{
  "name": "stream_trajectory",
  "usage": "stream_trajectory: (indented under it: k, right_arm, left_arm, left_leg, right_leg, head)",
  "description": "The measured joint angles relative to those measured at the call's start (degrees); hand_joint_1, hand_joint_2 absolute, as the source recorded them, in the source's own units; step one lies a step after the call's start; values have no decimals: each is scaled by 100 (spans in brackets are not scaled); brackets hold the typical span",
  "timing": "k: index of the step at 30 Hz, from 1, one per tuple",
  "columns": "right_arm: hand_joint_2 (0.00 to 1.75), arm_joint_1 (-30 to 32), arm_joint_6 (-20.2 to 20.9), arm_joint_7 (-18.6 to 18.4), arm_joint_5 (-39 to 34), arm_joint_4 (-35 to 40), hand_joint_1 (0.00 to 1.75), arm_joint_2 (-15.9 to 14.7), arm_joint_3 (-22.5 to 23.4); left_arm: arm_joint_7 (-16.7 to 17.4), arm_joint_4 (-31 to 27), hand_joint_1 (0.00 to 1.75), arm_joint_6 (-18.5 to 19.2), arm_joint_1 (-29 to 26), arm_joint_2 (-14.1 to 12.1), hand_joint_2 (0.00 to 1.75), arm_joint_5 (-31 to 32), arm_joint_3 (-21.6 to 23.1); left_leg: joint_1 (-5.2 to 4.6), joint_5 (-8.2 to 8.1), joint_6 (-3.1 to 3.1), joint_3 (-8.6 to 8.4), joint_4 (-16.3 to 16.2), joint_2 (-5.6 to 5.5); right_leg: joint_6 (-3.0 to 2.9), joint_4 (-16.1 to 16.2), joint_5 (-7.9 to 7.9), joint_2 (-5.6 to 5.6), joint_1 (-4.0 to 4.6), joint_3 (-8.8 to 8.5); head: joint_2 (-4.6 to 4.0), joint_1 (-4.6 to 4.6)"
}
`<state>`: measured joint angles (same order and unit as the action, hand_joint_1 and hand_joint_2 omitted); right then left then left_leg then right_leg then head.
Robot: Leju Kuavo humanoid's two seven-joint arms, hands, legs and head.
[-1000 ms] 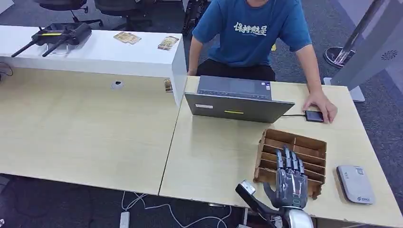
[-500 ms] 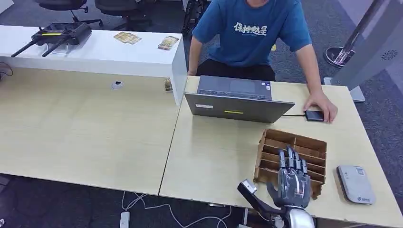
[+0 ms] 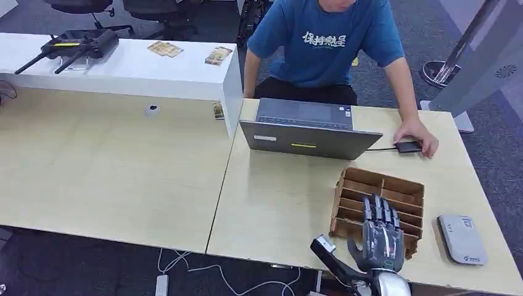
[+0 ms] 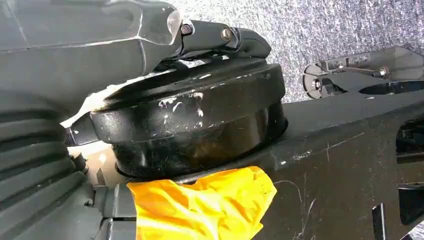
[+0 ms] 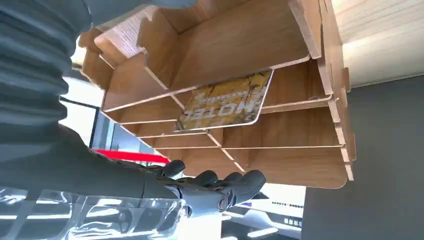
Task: Pass the card to the sensor for recognition and then transmit it.
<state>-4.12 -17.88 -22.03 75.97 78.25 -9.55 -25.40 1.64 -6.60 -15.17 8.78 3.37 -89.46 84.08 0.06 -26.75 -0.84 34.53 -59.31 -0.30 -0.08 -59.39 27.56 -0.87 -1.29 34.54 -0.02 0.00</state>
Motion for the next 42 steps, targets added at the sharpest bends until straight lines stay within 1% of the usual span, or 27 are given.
stream_trajectory:
  k: [11, 19, 42]
  right_arm:
    - [175, 250, -144, 107, -164, 352, 0, -54, 35]
    - [175, 319, -186, 188, -264, 527, 0, -76, 37]
    - [175, 321, -195, 223, -271, 592, 0, -76, 37]
  left_arm:
    - [-11, 0, 0, -4, -1, -2, 175, 0, 0]
    - [-31, 0, 0, -7, -5, -2, 175, 0, 0]
    - [-42, 0, 0, -7, -6, -2, 175, 0, 0]
  left_leg:
    - [0, 0, 0, 0, 0, -1]
    - [0, 0, 0, 0, 0, 0]
    - [0, 0, 0, 0, 0, 0]
  right_leg:
    - [0, 0, 0, -2, 0, 0]
    - [0, 0, 0, 0, 0, 0]
    - [0, 0, 0, 0, 0, 0]
  head:
    - [0, 0]
    - [0, -2]
    - [0, 0]
